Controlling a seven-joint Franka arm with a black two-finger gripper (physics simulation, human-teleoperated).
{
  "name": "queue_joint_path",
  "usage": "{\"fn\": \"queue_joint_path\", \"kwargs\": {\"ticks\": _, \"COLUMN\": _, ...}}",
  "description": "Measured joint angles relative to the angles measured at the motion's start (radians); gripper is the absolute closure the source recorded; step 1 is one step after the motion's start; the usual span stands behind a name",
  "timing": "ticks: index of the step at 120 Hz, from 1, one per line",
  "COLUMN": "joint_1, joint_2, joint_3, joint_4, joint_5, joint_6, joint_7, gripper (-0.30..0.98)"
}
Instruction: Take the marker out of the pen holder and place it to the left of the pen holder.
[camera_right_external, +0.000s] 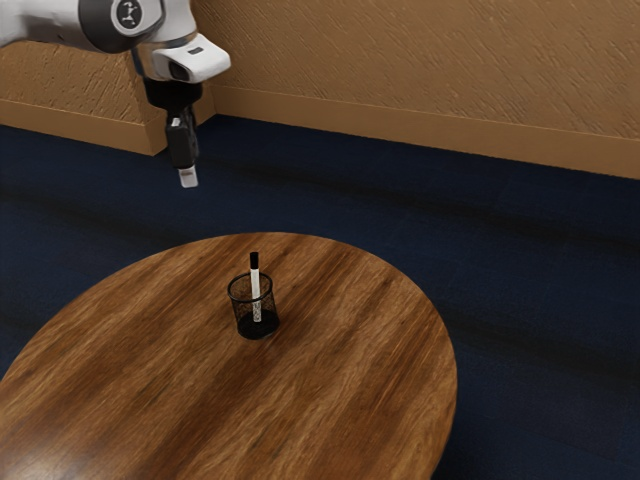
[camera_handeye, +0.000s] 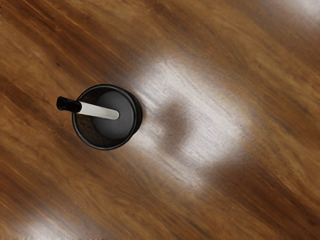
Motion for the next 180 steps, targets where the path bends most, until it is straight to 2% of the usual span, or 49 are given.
{"fn": "queue_joint_path", "kwargs": {"ticks": 34, "joint_1": 0.021, "joint_2": 0.0, "joint_3": -0.007, "joint_4": 0.003, "joint_5": 0.003, "joint_6": 0.0, "joint_7": 0.009, "gripper": 0.0}}
{"fn": "queue_joint_path", "kwargs": {"ticks": 44, "joint_1": 0.11, "joint_2": 0.004, "joint_3": -0.1, "joint_4": 0.031, "joint_5": 0.014, "joint_6": 0.003, "joint_7": 0.071, "gripper": 0.0}}
{"fn": "queue_joint_path", "kwargs": {"ticks": 52, "joint_1": 0.143, "joint_2": 0.06, "joint_3": -0.18, "joint_4": 0.051, "joint_5": 0.045, "joint_6": 0.018, "joint_7": 0.159, "gripper": 0.01}}
{"fn": "queue_joint_path", "kwargs": {"ticks": 56, "joint_1": 0.096, "joint_2": 0.102, "joint_3": -0.199, "joint_4": 0.054, "joint_5": 0.061, "joint_6": 0.024, "joint_7": 0.207, "gripper": 0.0}}
{"fn": "queue_joint_path", "kwargs": {"ticks": 62, "joint_1": -0.012, "joint_2": 0.178, "joint_3": -0.216, "joint_4": 0.049, "joint_5": 0.12, "joint_6": 0.052, "joint_7": 0.283, "gripper": 0.01}}
{"fn": "queue_joint_path", "kwargs": {"ticks": 67, "joint_1": -0.057, "joint_2": 0.261, "joint_3": -0.222, "joint_4": 0.043, "joint_5": 0.167, "joint_6": 0.092, "joint_7": 0.347, "gripper": 0.02}}
{"fn": "queue_joint_path", "kwargs": {"ticks": 78, "joint_1": -0.071, "joint_2": 0.397, "joint_3": -0.224, "joint_4": 0.04, "joint_5": 0.249, "joint_6": 0.176, "joint_7": 0.481, "gripper": 0.02}}
{"fn": "queue_joint_path", "kwargs": {"ticks": 93, "joint_1": -0.056, "joint_2": 0.489, "joint_3": -0.218, "joint_4": 0.046, "joint_5": 0.298, "joint_6": 0.247, "joint_7": 0.641, "gripper": 0.01}}
{"fn": "queue_joint_path", "kwargs": {"ticks": 130, "joint_1": 0.095, "joint_2": 0.497, "joint_3": -0.176, "joint_4": 0.002, "joint_5": 0.312, "joint_6": 0.362, "joint_7": 0.989, "gripper": 0.03}}
{"fn": "queue_joint_path", "kwargs": {"ticks": 156, "joint_1": 0.117, "joint_2": 0.529, "joint_3": -0.172, "joint_4": -0.021, "joint_5": 0.312, "joint_6": 0.486, "joint_7": 1.174, "gripper": 0.15}}
{"fn": "queue_joint_path", "kwargs": {"ticks": 180, "joint_1": 0.128, "joint_2": 0.525, "joint_3": -0.145, "joint_4": -0.021, "joint_5": 0.296, "joint_6": 0.541, "joint_7": 1.294, "gripper": 0.27}}
